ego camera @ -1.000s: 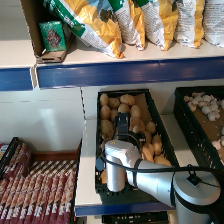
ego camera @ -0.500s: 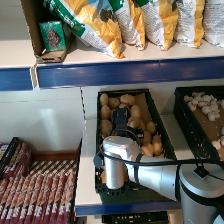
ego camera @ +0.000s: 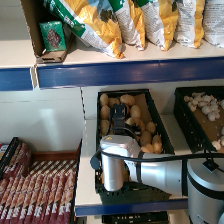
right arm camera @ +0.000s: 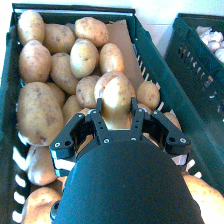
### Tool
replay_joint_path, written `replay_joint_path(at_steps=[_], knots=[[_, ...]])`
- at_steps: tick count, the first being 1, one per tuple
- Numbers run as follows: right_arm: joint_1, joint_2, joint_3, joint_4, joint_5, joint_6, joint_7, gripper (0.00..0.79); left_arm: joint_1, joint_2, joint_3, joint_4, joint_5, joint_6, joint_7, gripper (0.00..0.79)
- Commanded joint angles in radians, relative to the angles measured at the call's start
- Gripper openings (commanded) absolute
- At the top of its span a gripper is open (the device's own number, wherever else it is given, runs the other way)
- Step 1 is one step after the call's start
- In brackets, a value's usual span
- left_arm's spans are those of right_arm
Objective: Pick up potato
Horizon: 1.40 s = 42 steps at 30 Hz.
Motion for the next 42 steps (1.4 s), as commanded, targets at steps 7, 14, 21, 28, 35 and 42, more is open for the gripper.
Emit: replay_joint_path(at_steps=[7, 14, 21, 28, 35, 42], knots=[[-0.009, -0.079, -0.015, -0.196, 0.003, 0.085, -0.036, 0.000, 0.000, 0.000, 0.000, 0.000, 0.000, 0.000, 0.000, 0.000], [-0.010, -0.126, -0.026, -0.314, 0.003, 0.116, -0.062, 0.000, 0.000, 0.000, 0.000, 0.000, 0.000, 0.000, 0.000, 0.000], [-0.011, -0.150, -0.036, -0.394, 0.010, 0.150, -0.082, 0.000, 0.000, 0.000, 0.000, 0.000, 0.000, 0.000, 0.000, 0.000], [-0.012, -0.183, -0.048, -0.496, 0.010, 0.186, -0.101, 0.000, 0.000, 0.000, 0.000, 0.000, 0.000, 0.000, 0.000, 0.000], [-0.012, -0.210, -0.061, -0.580, 0.010, 0.212, -0.120, 0.000, 0.000, 0.000, 0.000, 0.000, 0.000, 0.000, 0.000, 0.000], [-0.011, -0.226, -0.071, -0.626, 0.010, 0.228, -0.131, 0.000, 0.000, 0.000, 0.000, 0.000, 0.000, 0.000, 0.000, 0.000]])
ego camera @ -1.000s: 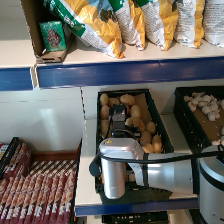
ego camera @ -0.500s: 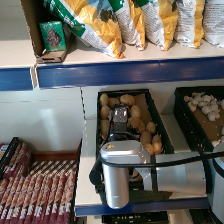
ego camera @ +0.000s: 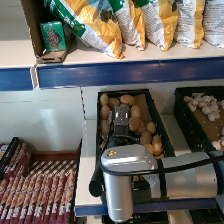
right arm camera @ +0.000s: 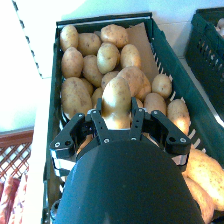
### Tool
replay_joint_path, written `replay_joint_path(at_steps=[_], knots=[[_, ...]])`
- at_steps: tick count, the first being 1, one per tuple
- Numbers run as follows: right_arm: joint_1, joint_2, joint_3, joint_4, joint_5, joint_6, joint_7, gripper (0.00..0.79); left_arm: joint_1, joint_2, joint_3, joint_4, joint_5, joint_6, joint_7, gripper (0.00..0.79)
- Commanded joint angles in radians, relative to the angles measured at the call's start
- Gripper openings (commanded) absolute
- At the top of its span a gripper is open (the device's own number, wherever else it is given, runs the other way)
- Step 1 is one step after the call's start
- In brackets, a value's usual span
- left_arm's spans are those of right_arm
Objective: Pick up potato
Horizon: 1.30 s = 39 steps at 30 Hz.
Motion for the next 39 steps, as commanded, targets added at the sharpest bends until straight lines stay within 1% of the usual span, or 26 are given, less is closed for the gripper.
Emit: replay_joint_path(at_steps=[1, 17, 20, 22, 24, 27, 35, 38, 39], knots=[[-0.001, -0.008, -0.005, -0.022, 0.000, 0.005, -0.005, 0.000, 0.000, 0.000, 0.000, 0.000, 0.000, 0.000, 0.000, 0.000], [-0.002, -0.039, -0.022, -0.136, -0.024, 0.047, -0.029, 0.000, 0.000, 0.000, 0.000, 0.000, 0.000, 0.000, 0.000, 0.000], [-0.014, -0.059, -0.027, -0.169, -0.071, 0.052, -0.030, 0.000, 0.000, 0.000, 0.000, 0.000, 0.000, 0.000, 0.000, 0.000], [-0.032, -0.070, -0.032, -0.201, -0.112, 0.065, -0.033, 0.000, 0.000, 0.000, 0.000, 0.000, 0.000, 0.000, 0.000, 0.000], [-0.038, -0.076, -0.036, -0.214, -0.124, 0.071, -0.038, 0.000, 0.000, 0.000, 0.000, 0.000, 0.000, 0.000, 0.000, 0.000], [-0.041, -0.080, -0.041, -0.230, -0.125, 0.075, -0.042, 0.000, 0.000, 0.000, 0.000, 0.000, 0.000, 0.000, 0.000, 0.000], [-0.046, -0.104, -0.052, -0.310, -0.136, 0.097, -0.057, 0.000, 0.000, 0.000, 0.000, 0.000, 0.000, 0.000, 0.000, 0.000], [-0.054, -0.130, -0.057, -0.357, -0.177, 0.101, -0.061, 0.000, 0.000, 0.000, 0.000, 0.000, 0.000, 0.000, 0.000, 0.000], [-0.060, -0.140, -0.060, -0.372, -0.201, 0.103, -0.064, 0.000, 0.000, 0.000, 0.000, 0.000, 0.000, 0.000, 0.000, 0.000]])
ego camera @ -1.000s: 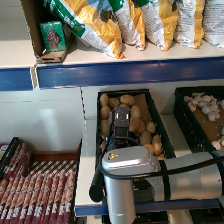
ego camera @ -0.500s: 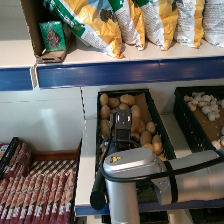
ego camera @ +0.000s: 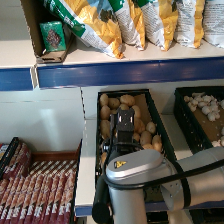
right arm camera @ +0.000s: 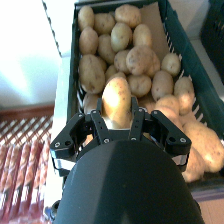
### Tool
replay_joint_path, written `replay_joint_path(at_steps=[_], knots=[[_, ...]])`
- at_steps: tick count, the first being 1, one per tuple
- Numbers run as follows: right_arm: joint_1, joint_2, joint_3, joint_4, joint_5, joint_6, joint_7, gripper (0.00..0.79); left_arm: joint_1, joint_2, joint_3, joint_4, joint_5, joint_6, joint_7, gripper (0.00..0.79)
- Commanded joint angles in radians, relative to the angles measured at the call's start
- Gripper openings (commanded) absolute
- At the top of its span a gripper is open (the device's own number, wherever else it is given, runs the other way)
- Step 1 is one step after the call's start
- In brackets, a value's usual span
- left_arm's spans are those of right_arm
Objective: Pick up potato
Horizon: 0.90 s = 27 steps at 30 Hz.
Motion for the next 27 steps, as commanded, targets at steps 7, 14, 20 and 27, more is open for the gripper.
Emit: replay_joint_path(at_steps=[7, 14, 20, 27], knots=[[-0.039, -0.046, -0.042, -0.062, -0.174, 0.004, -0.009, 0.000, 0.000, 0.000, 0.000, 0.000, 0.000, 0.000, 0.000, 0.000], [-0.058, -0.068, -0.087, -0.064, -0.333, 0.005, 0.001, 0.000, 0.000, 0.000, 0.000, 0.000, 0.000, 0.000, 0.000, 0.000], [-0.085, -0.082, -0.098, -0.064, -0.429, 0.005, 0.002, 0.000, 0.000, 0.000, 0.000, 0.000, 0.000, 0.000, 0.000, 0.000], [-0.094, -0.099, -0.110, -0.064, -0.488, 0.004, 0.001, 0.000, 0.000, 0.000, 0.000, 0.000, 0.000, 0.000, 0.000, 0.000]])
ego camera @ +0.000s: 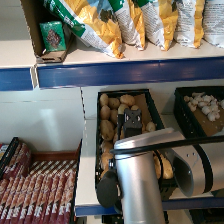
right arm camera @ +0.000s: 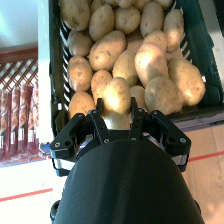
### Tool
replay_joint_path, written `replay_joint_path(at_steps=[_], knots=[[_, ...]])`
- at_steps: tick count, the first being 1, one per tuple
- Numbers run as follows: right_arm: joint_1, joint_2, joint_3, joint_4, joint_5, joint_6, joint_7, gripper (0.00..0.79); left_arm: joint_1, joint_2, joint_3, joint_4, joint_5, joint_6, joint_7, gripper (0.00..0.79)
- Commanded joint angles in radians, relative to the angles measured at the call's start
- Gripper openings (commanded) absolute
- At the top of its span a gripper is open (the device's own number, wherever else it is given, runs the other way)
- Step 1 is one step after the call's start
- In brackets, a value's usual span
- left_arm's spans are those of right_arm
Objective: Pick up potato
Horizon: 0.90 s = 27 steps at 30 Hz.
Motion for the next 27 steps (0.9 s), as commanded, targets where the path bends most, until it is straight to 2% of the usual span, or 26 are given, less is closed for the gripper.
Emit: replay_joint_path(at_steps=[1, 6, 13, 27], knots=[[-0.005, -0.009, -0.008, -0.001, -0.022, -0.001, -0.002, 0.000, 0.000, 0.000, 0.000, 0.000, 0.000, 0.000, 0.000, 0.000], [-0.007, -0.017, -0.015, -0.002, -0.046, -0.003, -0.013, 0.000, 0.000, 0.000, 0.000, 0.000, 0.000, 0.000, 0.000, 0.000], [-0.019, -0.031, -0.030, -0.002, -0.161, -0.007, -0.008, 0.000, 0.000, 0.000, 0.000, 0.000, 0.000, 0.000, 0.000, 0.000], [-0.026, -0.043, -0.029, -0.001, -0.308, -0.016, -0.006, 0.000, 0.000, 0.000, 0.000, 0.000, 0.000, 0.000, 0.000, 0.000]])
